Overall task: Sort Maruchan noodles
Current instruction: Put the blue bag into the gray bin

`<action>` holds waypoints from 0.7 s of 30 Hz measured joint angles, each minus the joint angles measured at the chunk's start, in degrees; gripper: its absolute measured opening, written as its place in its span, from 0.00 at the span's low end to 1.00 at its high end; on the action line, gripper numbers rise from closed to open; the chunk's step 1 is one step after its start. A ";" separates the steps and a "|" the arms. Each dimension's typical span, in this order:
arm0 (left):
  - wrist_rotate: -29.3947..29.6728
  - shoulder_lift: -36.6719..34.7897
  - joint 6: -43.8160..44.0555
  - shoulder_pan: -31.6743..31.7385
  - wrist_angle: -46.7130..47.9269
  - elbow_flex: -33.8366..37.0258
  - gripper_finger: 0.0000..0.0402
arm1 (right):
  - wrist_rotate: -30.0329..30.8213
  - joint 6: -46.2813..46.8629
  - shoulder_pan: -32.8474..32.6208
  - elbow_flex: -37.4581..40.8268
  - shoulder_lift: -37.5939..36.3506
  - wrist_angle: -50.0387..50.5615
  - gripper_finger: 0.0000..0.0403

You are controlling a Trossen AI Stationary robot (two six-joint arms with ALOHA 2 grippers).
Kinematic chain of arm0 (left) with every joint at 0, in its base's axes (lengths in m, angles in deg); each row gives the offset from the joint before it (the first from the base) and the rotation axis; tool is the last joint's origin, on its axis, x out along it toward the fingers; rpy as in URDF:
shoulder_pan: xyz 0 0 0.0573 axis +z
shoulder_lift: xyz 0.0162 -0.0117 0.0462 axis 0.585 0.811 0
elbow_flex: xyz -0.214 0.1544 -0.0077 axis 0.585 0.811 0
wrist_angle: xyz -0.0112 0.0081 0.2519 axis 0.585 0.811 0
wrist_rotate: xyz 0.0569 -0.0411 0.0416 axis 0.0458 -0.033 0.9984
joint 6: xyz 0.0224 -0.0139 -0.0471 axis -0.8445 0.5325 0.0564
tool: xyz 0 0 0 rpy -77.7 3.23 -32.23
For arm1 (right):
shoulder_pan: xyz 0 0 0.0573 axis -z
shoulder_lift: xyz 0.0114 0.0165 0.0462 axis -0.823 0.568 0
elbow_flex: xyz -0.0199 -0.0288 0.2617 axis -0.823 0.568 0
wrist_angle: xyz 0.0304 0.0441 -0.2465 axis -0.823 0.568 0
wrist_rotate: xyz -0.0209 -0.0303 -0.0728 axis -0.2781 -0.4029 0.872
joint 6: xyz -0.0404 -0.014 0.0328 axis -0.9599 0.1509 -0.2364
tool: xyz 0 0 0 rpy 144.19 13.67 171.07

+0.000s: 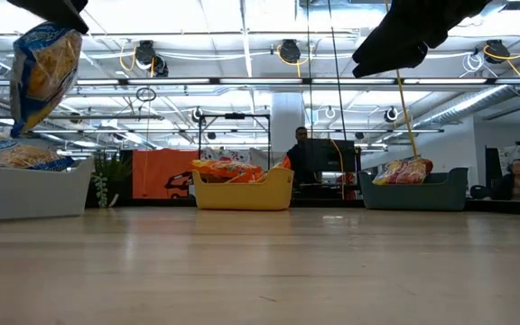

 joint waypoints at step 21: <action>-10.18 -1.97 13.32 0.00 21.16 3.41 0.05 | -0.13 -1.05 0.00 0.00 -0.02 -0.79 0.64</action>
